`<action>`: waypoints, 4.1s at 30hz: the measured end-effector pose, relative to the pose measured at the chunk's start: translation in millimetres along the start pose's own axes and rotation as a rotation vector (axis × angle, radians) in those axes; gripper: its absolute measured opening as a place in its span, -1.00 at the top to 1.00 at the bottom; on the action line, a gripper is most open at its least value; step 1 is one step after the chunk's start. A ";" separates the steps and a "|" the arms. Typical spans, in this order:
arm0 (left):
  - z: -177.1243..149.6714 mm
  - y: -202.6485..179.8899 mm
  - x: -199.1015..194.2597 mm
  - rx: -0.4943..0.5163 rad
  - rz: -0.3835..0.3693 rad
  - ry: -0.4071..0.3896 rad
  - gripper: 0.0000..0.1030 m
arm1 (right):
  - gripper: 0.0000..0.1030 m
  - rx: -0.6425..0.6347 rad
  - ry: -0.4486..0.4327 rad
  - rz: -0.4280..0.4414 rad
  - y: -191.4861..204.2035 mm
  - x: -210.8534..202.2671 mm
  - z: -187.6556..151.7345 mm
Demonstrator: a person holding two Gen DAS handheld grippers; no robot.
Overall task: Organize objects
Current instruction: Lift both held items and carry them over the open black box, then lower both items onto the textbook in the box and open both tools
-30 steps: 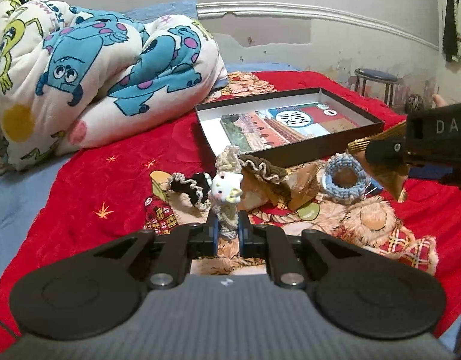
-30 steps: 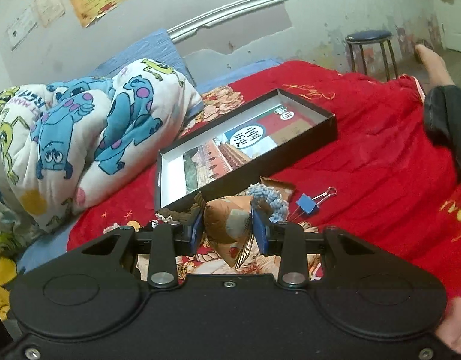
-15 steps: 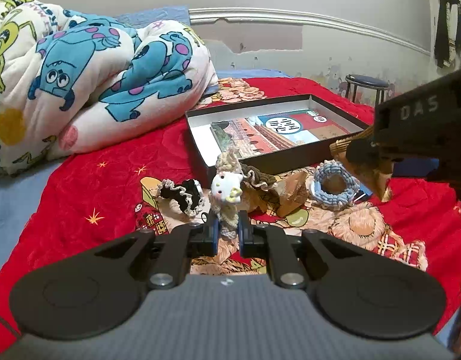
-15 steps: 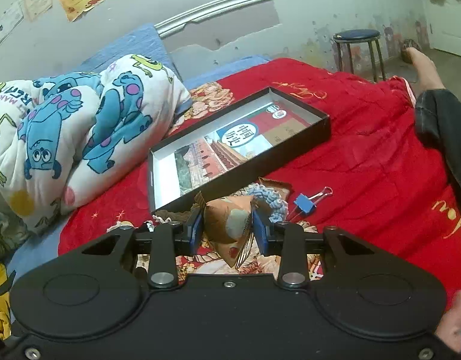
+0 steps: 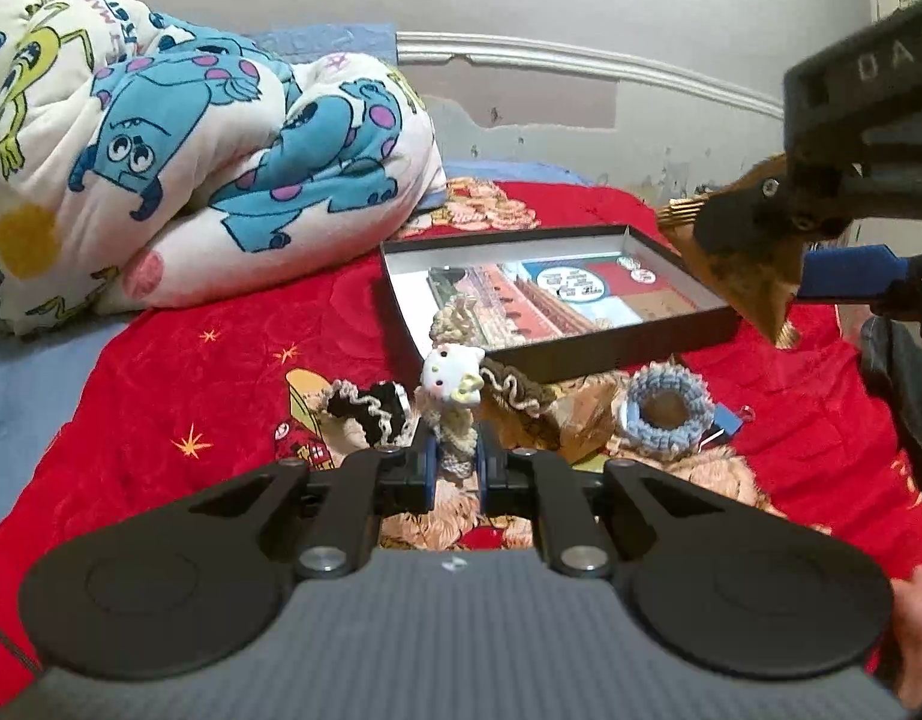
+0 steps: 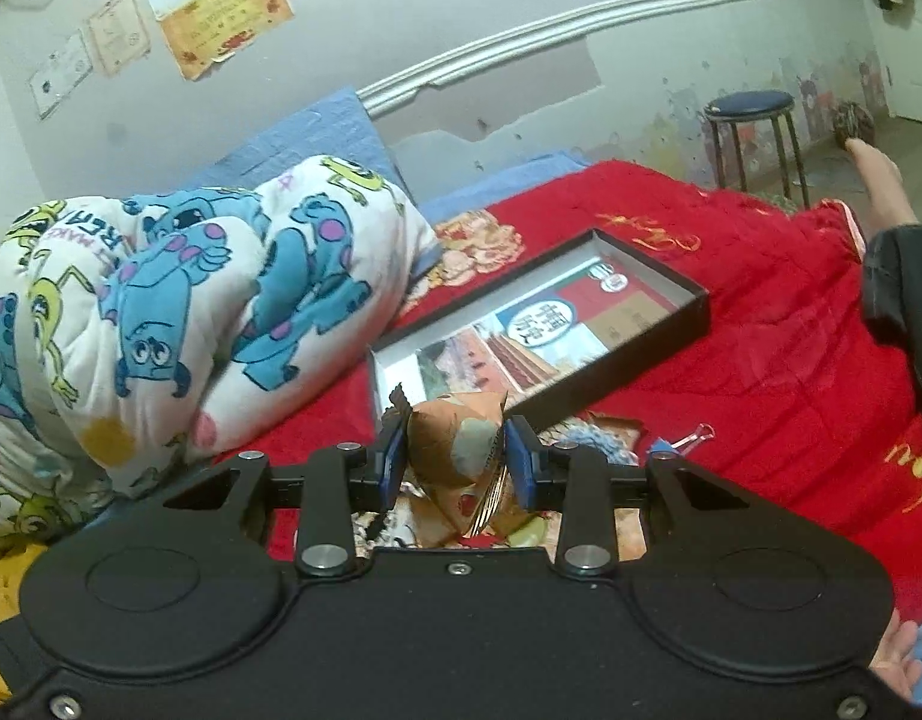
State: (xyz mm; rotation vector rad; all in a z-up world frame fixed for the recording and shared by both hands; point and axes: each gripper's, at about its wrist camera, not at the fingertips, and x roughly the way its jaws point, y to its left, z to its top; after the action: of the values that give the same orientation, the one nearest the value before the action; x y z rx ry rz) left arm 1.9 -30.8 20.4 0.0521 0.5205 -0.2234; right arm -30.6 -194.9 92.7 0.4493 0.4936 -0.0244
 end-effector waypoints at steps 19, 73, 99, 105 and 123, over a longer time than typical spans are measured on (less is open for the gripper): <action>16.4 15.4 -5.8 -0.039 -0.042 -0.065 0.67 | 0.35 -0.032 -0.061 0.027 36.1 -4.6 28.4; 75.6 37.7 190.9 -0.063 -0.119 0.212 0.65 | 0.34 -0.083 0.209 -0.057 -16.0 240.4 40.9; 69.9 22.1 188.3 -0.026 -0.212 0.200 0.62 | 0.34 -0.035 0.312 -0.149 -27.7 261.8 37.3; 67.1 23.5 187.6 -0.014 -0.200 0.183 0.60 | 0.34 0.070 0.275 -0.172 -35.0 255.8 32.8; 58.5 15.8 187.1 0.028 -0.200 0.162 -0.10 | 0.32 0.011 0.283 -0.150 -16.8 258.0 22.8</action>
State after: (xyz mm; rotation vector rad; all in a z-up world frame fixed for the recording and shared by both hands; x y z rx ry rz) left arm 191.9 -58.7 -22.3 0.0453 0.6853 -0.4247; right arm 205.2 -198.0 -15.8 0.4273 0.8049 -0.1093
